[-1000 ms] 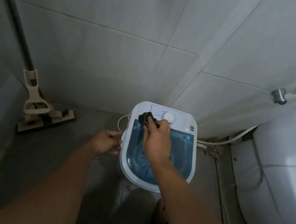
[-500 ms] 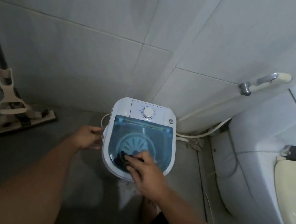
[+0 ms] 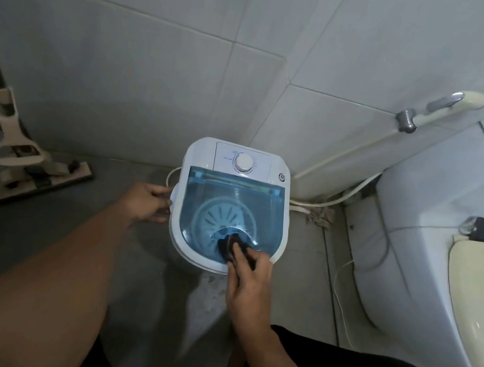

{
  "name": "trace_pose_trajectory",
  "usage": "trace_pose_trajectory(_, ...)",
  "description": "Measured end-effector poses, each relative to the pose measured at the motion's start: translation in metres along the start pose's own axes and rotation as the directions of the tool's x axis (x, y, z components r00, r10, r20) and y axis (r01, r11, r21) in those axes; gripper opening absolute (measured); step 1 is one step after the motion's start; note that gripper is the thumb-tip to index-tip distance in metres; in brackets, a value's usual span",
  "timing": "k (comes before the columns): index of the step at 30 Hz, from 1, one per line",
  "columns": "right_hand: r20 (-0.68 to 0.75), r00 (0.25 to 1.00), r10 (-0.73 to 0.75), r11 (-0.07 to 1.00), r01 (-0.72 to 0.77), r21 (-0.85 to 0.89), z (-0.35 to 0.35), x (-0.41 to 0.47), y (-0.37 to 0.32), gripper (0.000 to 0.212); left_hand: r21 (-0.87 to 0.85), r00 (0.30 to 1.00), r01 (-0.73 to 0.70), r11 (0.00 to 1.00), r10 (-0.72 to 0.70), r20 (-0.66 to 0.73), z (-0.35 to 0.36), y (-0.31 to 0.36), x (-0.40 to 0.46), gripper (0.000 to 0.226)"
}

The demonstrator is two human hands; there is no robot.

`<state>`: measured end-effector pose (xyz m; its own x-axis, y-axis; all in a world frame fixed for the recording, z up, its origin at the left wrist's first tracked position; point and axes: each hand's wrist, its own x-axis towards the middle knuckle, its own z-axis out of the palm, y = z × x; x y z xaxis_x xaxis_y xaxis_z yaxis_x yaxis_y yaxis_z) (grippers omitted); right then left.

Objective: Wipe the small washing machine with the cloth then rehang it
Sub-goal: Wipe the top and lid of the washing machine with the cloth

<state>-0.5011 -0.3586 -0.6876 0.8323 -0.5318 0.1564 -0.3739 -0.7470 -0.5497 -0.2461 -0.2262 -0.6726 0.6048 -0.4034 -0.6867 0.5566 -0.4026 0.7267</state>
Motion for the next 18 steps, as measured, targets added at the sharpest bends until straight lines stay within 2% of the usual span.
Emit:
trace_pose_trajectory(3,0.069,0.994,-0.08,0.991,0.086,-0.097,0.019,0.002,-0.022,0.039,0.009,1.0,-0.003,1.0,0.003,0.002,-0.002,-0.002,0.002,0.037)
trace_pose_trajectory(9,0.139,0.98,-0.142,0.962,0.169,-0.212,0.043,0.026,-0.056,0.039,0.013,1.0,-0.029,0.999,0.029,0.009,-0.005,-0.006,0.006,0.036)
trace_pose_trajectory(14,0.171,0.981,-0.095,0.949,0.141,-0.283,0.052,0.068,-0.07,0.044,-0.069,1.0,-0.014,0.998,0.016,0.026,-0.008,-0.01,0.007,0.035)
trace_pose_trajectory(18,0.176,0.978,-0.115,0.919,0.172,-0.354,0.057,0.113,-0.079,0.047,-0.158,0.999,0.002,0.987,0.004,0.039,-0.009,-0.013,0.006,0.034)
